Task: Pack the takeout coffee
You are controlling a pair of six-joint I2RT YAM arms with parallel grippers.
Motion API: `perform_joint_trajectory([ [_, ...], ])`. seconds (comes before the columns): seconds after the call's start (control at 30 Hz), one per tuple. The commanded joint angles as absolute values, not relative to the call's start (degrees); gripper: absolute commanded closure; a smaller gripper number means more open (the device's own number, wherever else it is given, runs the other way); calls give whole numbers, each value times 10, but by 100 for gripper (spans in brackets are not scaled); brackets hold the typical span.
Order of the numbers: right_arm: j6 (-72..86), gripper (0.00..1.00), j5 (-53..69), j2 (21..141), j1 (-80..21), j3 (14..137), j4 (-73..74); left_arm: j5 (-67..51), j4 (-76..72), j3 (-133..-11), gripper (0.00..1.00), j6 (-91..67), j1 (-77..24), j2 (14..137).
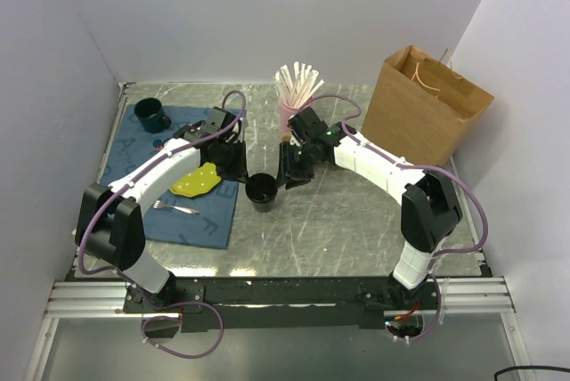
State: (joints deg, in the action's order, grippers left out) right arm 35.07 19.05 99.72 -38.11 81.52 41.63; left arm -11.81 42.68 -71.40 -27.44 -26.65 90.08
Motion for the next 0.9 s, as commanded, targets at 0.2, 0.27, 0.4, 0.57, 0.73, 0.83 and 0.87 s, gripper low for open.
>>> perform_joint_trajectory([
  [0.2,345,57,181,997,-385,846,419,-121,409,-711,88,-264,-265,904],
  [0.27,345,57,181,996,-385,846,419,-124,408,-711,90,-263,-265,904],
  [0.4,346,57,181,995,-385,846,417,-129,408,-710,99,-264,-265,903],
  [0.57,345,57,178,993,-385,853,422,-133,425,-725,99,-265,-265,902],
  [0.73,348,57,171,977,-385,850,425,-118,456,-760,99,-272,-265,903],
  [0.83,356,57,174,959,-381,829,411,-120,470,-767,99,-278,-265,911],
  [0.87,359,57,176,953,-381,821,396,-125,473,-768,99,-279,-262,911],
])
